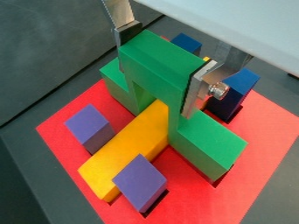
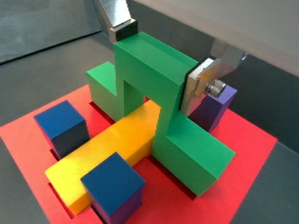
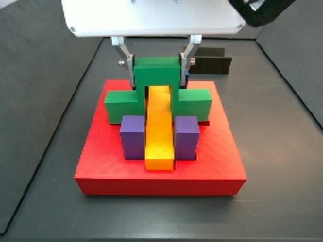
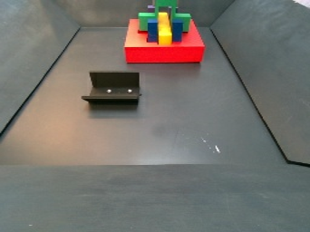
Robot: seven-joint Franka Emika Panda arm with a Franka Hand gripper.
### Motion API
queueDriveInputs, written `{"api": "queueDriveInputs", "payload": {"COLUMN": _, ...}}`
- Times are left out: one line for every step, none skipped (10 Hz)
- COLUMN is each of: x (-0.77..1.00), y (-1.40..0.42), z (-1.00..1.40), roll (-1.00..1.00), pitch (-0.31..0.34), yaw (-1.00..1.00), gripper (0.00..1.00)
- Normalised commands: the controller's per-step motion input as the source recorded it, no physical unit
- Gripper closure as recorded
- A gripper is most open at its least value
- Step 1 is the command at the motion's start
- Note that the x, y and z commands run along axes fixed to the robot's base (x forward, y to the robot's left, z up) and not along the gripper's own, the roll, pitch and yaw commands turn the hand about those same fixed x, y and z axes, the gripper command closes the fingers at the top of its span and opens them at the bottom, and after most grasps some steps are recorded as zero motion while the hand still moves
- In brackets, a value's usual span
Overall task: Pick up the green object. Move up. Place the green object on the fixture. Regrasp the green object. Move to above the board. Insert the green object.
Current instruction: Insert the green object.
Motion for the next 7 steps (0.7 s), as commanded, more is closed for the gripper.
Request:
{"api": "queueDriveInputs", "payload": {"x": 0.05, "y": 0.0, "z": -0.05, "roll": 0.11, "pitch": 0.056, "yaw": -0.03, "gripper": 1.0}}
{"api": "queueDriveInputs", "payload": {"x": 0.06, "y": 0.0, "z": -0.05, "roll": 0.11, "pitch": 0.044, "yaw": -0.02, "gripper": 1.0}}
{"api": "queueDriveInputs", "payload": {"x": 0.09, "y": 0.0, "z": -0.05, "roll": 0.09, "pitch": 0.036, "yaw": 0.0, "gripper": 1.0}}
{"api": "queueDriveInputs", "payload": {"x": 0.23, "y": 0.0, "z": -0.08, "roll": 0.1, "pitch": 0.034, "yaw": 0.0, "gripper": 1.0}}
{"api": "queueDriveInputs", "payload": {"x": 0.31, "y": 0.0, "z": -0.09, "roll": 0.1, "pitch": 0.039, "yaw": 0.0, "gripper": 1.0}}
{"api": "queueDriveInputs", "payload": {"x": 0.26, "y": 0.0, "z": -0.11, "roll": 0.12, "pitch": 0.041, "yaw": 0.0, "gripper": 1.0}}
{"api": "queueDriveInputs", "payload": {"x": 0.14, "y": -0.02, "z": -0.15, "roll": 0.1, "pitch": 0.027, "yaw": 0.0, "gripper": 1.0}}
